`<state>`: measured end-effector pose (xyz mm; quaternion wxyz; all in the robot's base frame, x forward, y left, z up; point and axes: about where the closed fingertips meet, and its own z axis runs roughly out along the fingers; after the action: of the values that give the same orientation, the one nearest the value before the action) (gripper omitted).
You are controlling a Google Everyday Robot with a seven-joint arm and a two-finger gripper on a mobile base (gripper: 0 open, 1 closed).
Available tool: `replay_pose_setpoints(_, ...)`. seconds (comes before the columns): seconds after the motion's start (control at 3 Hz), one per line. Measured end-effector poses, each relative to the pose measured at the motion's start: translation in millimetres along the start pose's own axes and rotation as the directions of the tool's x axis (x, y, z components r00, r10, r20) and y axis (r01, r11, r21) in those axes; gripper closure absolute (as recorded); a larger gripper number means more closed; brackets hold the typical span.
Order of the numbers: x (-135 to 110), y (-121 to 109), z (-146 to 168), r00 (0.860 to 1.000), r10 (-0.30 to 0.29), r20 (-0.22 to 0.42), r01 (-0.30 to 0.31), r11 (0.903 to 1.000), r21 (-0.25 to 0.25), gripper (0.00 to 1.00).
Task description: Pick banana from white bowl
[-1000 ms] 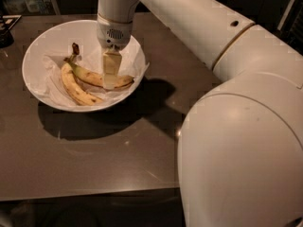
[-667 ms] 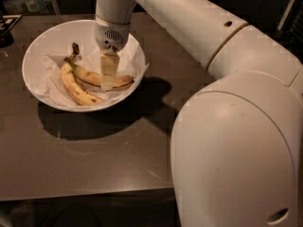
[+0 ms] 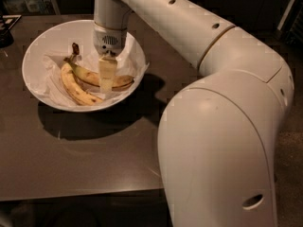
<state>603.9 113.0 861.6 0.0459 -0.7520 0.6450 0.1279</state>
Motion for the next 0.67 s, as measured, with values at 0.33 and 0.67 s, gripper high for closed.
replay_pose_setpoints(0.33,1.9,-3.0,7.3,1.0,0.001,-0.02,-0.001,1.0,-0.006,0.51)
replay_pose_setpoints(0.67,1.9,-3.1,7.5,1.0,0.001,-0.02,-0.001,1.0,-0.006,0.76)
